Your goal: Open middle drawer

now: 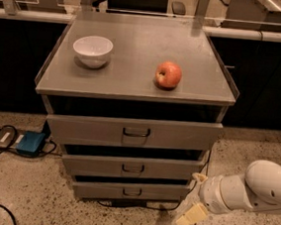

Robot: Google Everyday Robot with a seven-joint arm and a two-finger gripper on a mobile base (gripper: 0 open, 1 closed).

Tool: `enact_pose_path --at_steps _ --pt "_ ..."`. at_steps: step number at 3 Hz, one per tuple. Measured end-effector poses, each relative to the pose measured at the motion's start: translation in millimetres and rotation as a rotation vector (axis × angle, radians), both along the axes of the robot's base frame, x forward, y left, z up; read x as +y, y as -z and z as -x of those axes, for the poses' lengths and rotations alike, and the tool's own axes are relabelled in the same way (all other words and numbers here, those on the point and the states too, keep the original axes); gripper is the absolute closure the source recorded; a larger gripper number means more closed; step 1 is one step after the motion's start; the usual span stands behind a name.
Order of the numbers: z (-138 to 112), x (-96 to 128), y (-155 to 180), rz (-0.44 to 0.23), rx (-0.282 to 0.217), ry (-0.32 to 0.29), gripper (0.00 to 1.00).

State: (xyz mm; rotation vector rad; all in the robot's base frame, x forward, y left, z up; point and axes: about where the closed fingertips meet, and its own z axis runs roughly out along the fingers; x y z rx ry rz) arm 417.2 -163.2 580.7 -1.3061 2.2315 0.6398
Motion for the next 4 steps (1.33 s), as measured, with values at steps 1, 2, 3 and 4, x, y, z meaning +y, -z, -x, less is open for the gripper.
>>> enact_pose_path --at_steps 1,2,3,4 --pt "-28 -4 -2 0.047 -0.107 0.007 0.0" --pt "-28 -4 -2 0.047 -0.107 0.007 0.0" --pt "-28 2 3 0.062 -0.134 -0.002 0.0" --pt "-51 25 33 0.089 -0.164 -0.06 0.0"
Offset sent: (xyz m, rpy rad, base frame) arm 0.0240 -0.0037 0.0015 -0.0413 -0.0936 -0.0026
